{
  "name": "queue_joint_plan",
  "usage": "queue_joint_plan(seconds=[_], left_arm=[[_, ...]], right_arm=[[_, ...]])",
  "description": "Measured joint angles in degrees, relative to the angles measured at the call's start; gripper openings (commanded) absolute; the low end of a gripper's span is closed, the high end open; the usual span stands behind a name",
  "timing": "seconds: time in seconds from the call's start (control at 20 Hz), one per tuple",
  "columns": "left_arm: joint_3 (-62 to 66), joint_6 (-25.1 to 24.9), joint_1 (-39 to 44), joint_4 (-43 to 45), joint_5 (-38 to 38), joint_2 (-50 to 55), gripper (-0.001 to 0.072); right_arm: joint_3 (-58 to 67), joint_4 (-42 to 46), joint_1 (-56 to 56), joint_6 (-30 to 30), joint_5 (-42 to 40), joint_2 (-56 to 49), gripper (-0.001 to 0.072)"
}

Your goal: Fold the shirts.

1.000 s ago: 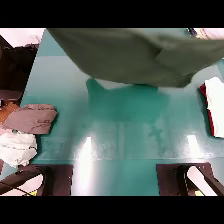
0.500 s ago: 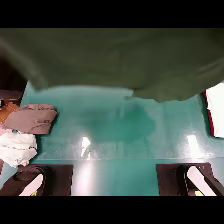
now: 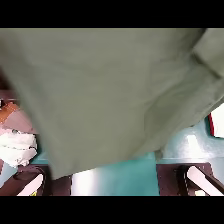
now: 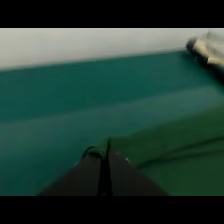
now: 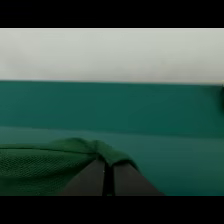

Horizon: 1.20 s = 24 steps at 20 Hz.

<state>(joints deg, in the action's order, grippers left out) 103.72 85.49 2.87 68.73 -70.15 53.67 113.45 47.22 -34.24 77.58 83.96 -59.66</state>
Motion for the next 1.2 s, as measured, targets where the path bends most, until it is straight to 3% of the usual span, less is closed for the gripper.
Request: queue_joint_plan(seconds=[0.25, 0.4, 0.55, 0.85, 1.05, 1.2], left_arm=[[-15.1, 0.15, 0.0, -0.39, -0.83, 12.02, 0.0025], [-18.45, 0.04, -0.04, -0.13, 4.85, 20.2, 0.0025], [-19.58, -0.17, -0.04, -0.2, 15.19, 25.53, 0.0025], [-20.15, -0.5, -0.04, -0.33, 36.28, 29.73, 0.0025], [-20.24, -2.36, -0.04, 0.31, 38.84, 32.61, 0.0024], [-20.39, -4.57, -0.07, 0.7, 34.69, 34.64, 0.0025]], right_arm=[[-5.09, 16.11, 11.58, 3.48, 6.47, -13.14, 0.0017], [-6.4, 21.94, 17.38, 5.29, 6.43, -22.58, 0.0017], [-5.33, 24.26, 20.87, 6.12, 1.22, -30.49, 0.0017], [-2.89, 25.55, 25.31, 6.71, -17.05, -38.86, 0.0017], [-3.06, 26.21, 26.86, 4.76, -24.24, -41.11, 0.0016], [-6.88, 27.45, 27.32, 2.75, -24.92, -40.96, 0.0016]])
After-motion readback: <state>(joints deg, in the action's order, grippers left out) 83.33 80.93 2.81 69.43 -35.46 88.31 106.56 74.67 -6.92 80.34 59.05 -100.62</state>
